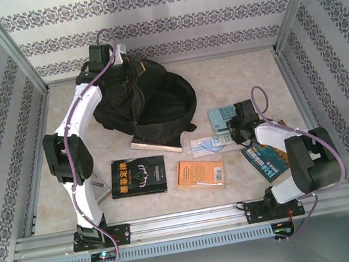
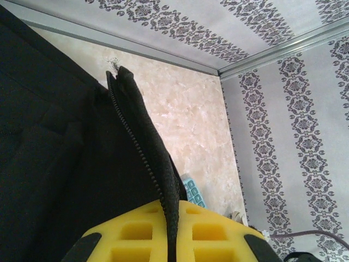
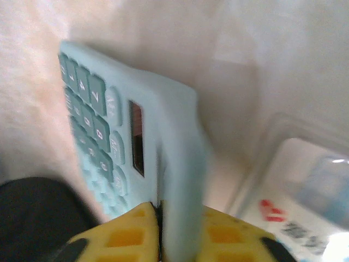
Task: Pack the student bag
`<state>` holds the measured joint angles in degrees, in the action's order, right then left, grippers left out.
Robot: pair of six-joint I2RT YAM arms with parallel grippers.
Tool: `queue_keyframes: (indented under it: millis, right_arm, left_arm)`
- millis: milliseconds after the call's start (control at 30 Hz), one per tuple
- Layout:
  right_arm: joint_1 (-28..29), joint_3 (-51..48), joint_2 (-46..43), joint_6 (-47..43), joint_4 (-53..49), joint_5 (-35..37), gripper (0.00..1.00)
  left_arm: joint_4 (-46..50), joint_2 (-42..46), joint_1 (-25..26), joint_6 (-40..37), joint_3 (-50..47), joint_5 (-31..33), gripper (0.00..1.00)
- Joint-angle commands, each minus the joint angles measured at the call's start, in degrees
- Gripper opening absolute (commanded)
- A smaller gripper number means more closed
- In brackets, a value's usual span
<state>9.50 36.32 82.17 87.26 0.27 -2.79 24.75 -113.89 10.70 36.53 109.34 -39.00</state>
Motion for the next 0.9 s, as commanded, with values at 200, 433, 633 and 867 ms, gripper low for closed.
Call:
queue_keyframes:
  millis: [200, 433, 633, 867]
  right_arm:
    - [-1.8, 3.9, -11.1, -11.5, -14.4, 4.8, 0.02]
    - [-1.7, 16.6, -16.6, -32.5, -19.4, -1.8, 0.00]
    - [1.5, 30.3, -10.4, -38.3, -22.3, -16.3, 0.00]
    - [8.6, 43.9, 3.0, -38.7, -32.3, -23.1, 0.00]
  left_arm:
    - [-1.6, 2.5, -0.5, 0.1, 2.5, -1.9, 0.00]
    - [2.6, 4.1, 0.7, -4.9, 7.3, -0.8, 0.00]
    - [1.9, 5.1, 0.9, -5.2, 7.2, -1.7, 0.00]
    - [0.7, 5.9, 1.0, -4.6, 6.4, -3.2, 0.00]
